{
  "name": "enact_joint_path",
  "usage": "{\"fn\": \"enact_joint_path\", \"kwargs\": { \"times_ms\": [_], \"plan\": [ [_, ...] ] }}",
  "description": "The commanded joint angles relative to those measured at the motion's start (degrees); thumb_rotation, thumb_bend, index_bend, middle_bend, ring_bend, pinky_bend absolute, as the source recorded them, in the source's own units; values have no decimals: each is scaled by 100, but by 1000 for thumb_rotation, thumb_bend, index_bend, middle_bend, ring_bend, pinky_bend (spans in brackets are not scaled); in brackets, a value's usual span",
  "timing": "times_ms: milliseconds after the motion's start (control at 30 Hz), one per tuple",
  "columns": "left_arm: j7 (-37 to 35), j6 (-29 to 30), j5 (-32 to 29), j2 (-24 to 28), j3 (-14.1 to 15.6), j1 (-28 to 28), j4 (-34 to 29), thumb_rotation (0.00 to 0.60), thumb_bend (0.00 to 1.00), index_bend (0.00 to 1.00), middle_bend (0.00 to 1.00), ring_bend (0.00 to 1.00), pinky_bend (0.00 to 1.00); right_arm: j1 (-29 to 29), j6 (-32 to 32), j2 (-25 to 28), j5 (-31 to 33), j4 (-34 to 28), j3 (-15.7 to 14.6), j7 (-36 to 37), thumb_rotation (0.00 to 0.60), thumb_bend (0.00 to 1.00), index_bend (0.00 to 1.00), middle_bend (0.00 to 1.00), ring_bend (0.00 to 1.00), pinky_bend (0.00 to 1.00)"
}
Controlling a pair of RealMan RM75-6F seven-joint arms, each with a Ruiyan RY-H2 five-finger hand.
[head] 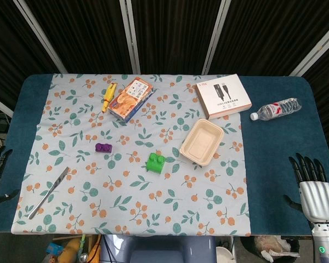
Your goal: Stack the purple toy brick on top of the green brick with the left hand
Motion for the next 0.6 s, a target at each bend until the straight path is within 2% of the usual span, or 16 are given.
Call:
{"fn": "enact_joint_path", "kwargs": {
  "times_ms": [33, 600],
  "plan": [
    [-20, 13, 14, -8, 4, 2, -12, 600, 131, 31, 0, 0, 50, -6, -1, 0, -2, 18, -5, 11, 600, 150, 0, 20, 18, 0],
    [-132, 148, -43, -17, -93, 22, -7, 600, 132, 53, 46, 0, 50, -33, 12, 18, 7, 43, -4, 19, 600, 150, 0, 20, 18, 0]
  ]
}}
